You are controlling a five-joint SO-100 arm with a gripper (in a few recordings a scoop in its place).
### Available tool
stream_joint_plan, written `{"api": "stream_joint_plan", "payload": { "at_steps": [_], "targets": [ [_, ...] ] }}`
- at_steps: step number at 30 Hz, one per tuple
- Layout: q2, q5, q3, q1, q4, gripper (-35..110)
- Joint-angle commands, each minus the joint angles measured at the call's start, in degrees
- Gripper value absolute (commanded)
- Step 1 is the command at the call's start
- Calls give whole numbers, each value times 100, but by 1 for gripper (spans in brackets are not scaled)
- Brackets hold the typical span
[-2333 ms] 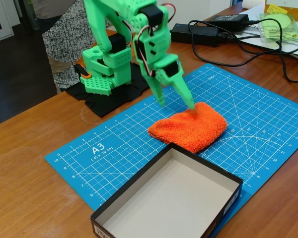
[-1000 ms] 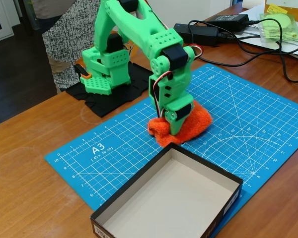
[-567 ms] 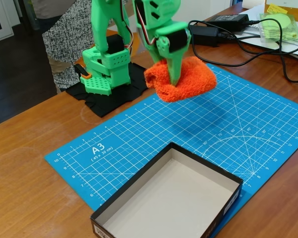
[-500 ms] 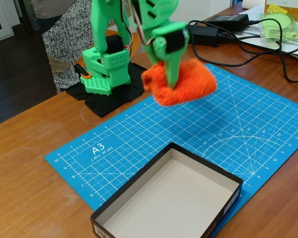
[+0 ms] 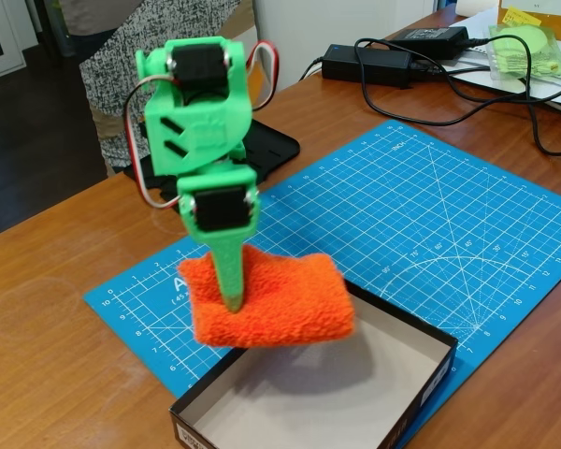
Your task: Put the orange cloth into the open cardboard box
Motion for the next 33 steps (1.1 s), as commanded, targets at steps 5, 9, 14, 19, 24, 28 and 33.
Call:
{"api": "stream_joint_plan", "payload": {
  "at_steps": [5, 9, 14, 19, 24, 28, 33],
  "targets": [
    [-193, 316, -580, -527, -202, 0],
    [-1169, 281, -1573, -624, -290, 0],
    [-1635, 396, -1600, -545, -844, 0],
    [-1661, 290, -1600, -475, -923, 15],
    [-1538, 185, -1600, -448, -694, 29],
    [-1433, 264, -1600, -439, -536, 28],
    [-1107, 369, -1600, -483, -158, 28]
  ]
}}
